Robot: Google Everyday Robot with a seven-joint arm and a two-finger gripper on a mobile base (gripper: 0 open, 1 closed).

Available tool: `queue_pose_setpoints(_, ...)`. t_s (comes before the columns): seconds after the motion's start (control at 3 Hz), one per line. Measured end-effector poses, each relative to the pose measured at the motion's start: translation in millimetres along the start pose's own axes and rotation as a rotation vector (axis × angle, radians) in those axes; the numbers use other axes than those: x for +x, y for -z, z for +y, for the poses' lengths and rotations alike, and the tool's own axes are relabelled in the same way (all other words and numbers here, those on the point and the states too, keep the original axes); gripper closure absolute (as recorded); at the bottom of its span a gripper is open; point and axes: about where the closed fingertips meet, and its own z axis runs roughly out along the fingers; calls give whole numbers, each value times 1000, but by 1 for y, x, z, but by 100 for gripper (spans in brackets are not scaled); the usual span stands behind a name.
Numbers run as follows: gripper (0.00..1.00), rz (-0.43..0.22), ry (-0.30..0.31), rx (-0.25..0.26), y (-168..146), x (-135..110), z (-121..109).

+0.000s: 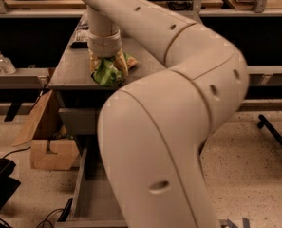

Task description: Place green rice chip bag into middle drawer

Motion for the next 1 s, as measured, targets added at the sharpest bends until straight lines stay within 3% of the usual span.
queue_pose_setpoints(0.33, 100, -173, -19, -28, 37, 12, -32)
queue_pose_setpoints(0.67, 100, -392, 18, -40, 86, 39, -71)
queue_pose_setpoints(1.0, 100, -549, 108, -114, 133, 102, -70)
